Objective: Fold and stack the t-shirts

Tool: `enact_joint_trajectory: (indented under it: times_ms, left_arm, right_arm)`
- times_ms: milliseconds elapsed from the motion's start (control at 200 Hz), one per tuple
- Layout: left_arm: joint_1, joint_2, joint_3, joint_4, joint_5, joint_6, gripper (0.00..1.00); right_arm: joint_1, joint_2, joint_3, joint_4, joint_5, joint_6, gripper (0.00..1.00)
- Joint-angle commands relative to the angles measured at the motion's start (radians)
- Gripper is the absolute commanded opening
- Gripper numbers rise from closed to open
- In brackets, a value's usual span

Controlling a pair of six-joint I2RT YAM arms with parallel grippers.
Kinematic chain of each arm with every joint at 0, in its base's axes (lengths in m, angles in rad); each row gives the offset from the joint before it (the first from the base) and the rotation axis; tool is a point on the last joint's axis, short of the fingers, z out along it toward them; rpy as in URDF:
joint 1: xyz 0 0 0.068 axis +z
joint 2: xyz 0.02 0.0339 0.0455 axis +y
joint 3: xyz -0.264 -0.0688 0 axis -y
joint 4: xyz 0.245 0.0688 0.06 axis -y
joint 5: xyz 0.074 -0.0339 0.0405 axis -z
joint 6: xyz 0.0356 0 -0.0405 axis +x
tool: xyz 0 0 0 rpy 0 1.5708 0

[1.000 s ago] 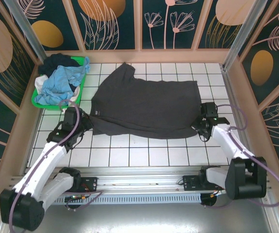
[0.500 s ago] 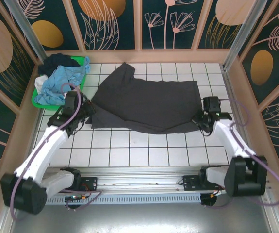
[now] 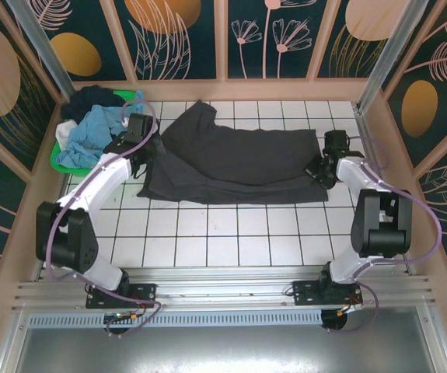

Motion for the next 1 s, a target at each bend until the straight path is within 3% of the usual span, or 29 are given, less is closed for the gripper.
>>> enact_joint_trajectory:
  times_ms: [0,105,240,420,661,996]
  left_arm:
    - [0.0,-0.081,0.04,-0.072,-0.024,0.022,0.0]
    - [-0.011,-0.261,-0.086,-0.073,0.025,-0.02,0.0]
    - [-0.094,-0.509,-0.258,-0.187,-0.052,-0.126,0.0]
    - [-0.143,-0.782,-0.441,-0.332,-0.037,-0.268,0.0]
    - [-0.147,-0.936,-0.455,-0.506,-0.055,-0.331,0.0]
    - [-0.147,-0.991,-0.398,-0.586,-0.048,-0.342,0.0]
  right_arm:
    - [0.003,-0.047,0.019,-0.059,-0.035,-0.034,0.0]
    - [0.028,-0.16,-0.072,-0.102,-0.037,-0.009,0.0]
    - [0.061,-0.346,-0.229,-0.181,-0.026,0.029,0.0]
    - [0.064,-0.581,-0.392,-0.238,-0.028,0.105,0.0]
    - [0.063,-0.732,-0.42,-0.268,-0.065,0.131,0.0]
    - [0.01,-0.796,-0.376,-0.281,-0.164,0.082,0.0]
